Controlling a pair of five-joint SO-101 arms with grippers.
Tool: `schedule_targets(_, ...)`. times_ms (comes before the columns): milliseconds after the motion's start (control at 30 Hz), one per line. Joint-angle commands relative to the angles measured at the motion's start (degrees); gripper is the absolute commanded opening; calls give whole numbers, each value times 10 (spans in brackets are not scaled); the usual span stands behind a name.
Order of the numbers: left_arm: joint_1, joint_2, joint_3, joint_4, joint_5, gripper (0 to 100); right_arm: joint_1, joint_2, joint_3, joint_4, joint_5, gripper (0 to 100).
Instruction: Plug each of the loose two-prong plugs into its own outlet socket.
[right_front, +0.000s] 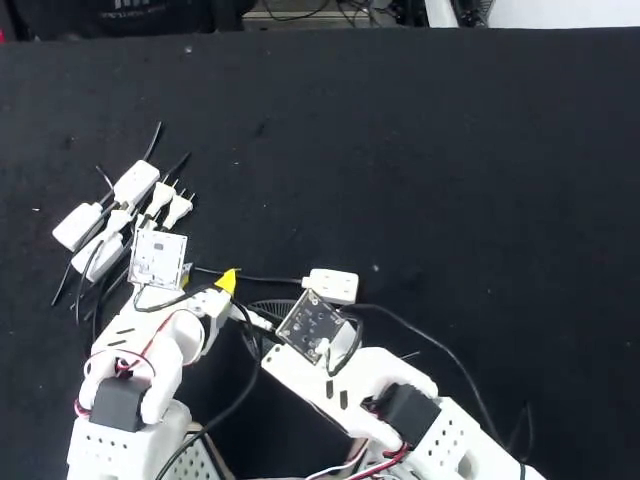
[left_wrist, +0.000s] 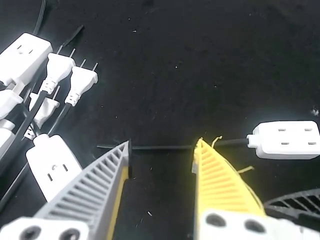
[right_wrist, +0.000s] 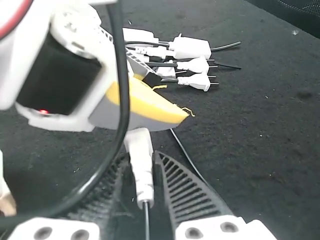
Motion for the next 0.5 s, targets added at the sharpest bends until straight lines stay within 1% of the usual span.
schedule_targets(0, -12, 4, -15, -22, 3, 213, 18, -21, -21, -11, -3, 11)
schedule_targets(133, -63, 4, -40, -42, 40, 217, 19, -21, -21, 25, 25, 11)
schedule_targets(333, -102, 4, -65, -48, 55, 217, 25, -21, -25, 64, 29, 11)
schedule_targets(400, -118, 4, -65, -48, 55, 217, 55, -21, -42, 84, 29, 11)
schedule_targets(467, -134, 4, -61, -48, 55, 217, 105, -21, -80, 123, 29, 11)
